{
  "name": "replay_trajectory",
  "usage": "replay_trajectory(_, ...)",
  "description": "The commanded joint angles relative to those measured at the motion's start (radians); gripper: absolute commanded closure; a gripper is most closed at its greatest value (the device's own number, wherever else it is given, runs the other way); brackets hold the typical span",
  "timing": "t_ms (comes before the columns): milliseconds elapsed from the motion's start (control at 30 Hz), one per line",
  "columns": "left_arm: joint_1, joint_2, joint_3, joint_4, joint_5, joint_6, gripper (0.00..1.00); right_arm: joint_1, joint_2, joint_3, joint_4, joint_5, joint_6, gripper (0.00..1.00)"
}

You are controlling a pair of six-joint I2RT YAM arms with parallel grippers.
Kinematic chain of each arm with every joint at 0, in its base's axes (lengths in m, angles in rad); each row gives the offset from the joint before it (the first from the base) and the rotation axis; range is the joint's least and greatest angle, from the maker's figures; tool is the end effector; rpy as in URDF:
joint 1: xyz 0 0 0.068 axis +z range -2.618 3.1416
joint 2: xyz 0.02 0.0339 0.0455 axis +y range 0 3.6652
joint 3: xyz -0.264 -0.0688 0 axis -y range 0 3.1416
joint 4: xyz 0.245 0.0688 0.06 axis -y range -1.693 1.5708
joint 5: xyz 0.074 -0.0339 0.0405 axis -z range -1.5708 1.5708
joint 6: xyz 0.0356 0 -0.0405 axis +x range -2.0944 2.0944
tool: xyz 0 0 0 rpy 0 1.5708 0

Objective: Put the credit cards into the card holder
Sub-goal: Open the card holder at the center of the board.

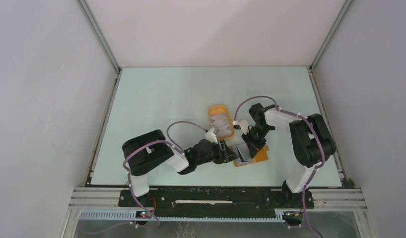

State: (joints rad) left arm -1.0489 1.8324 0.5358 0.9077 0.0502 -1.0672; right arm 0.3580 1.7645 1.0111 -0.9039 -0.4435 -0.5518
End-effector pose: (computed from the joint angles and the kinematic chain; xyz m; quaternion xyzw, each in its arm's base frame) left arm 0.1549 -0.2729 0.1074 0.0064 0.8302 -0.4956 0.2551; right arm 0.2582 0.1129 0.1430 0.4197 -0.8797 -0.2228 0.0207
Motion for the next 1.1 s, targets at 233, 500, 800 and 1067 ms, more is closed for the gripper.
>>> replay_trajectory(233,0.006,-0.056,-0.048,0.059,-0.048,-0.037,0.44,0.018,0.006,0.022,0.017,0.005,0.003,0.98)
replay_trajectory(500,0.005,-0.079,-0.045,0.076,-0.033,-0.038,0.44,0.02,0.006,0.022,0.017,0.008,0.003,0.98)
replay_trajectory(800,0.009,0.011,0.025,0.089,0.005,-0.084,0.43,0.023,0.006,0.022,0.017,0.013,0.002,0.98)
replay_trajectory(1067,0.017,0.058,0.041,0.09,0.011,-0.126,0.43,0.026,0.006,0.023,0.018,0.017,0.0,0.98)
